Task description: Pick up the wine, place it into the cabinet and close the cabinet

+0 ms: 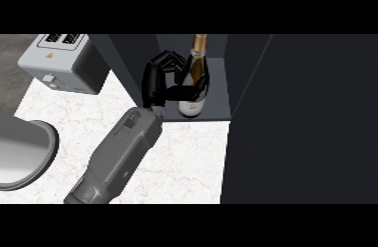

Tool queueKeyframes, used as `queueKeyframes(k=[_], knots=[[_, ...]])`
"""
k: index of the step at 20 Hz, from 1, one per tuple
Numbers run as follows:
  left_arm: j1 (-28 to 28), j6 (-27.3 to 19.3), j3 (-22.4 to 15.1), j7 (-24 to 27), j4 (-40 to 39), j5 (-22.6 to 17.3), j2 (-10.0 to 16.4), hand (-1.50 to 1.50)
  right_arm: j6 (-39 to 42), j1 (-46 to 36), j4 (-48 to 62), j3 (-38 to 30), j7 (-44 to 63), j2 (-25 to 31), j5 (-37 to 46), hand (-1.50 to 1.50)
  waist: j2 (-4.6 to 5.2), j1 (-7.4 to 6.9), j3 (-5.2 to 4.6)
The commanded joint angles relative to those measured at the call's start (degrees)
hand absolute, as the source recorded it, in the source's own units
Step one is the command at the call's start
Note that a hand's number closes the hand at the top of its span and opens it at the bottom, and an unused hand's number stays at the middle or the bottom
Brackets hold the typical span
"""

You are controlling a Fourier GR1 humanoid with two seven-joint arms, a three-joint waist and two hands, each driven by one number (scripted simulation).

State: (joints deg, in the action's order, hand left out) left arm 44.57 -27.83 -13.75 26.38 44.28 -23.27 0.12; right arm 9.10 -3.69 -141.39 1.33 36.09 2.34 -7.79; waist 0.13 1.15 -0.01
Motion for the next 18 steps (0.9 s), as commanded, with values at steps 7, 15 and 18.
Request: queueKeyframes(k=[7,15,18], knots=[[8.92,-1.45,3.69,5.45,-13.74,-0.83,-0.11,1.50,0.98,0.67,-4.96,-3.29,3.37,1.39,-8.52,-1.50,0.18,0.60,0.02],[16.69,-2.23,8.06,10.88,-23.01,-1.45,0.25,1.50,2.46,2.09,-2.83,-1.17,-1.35,0.31,-5.54,-1.50,0.48,1.18,0.03],[16.92,-2.87,6.18,12.13,-24.26,-2.81,-0.12,1.50,0.04,-2.70,-2.90,0.03,3.00,0.23,-4.64,-1.50,0.49,1.42,-0.03]])
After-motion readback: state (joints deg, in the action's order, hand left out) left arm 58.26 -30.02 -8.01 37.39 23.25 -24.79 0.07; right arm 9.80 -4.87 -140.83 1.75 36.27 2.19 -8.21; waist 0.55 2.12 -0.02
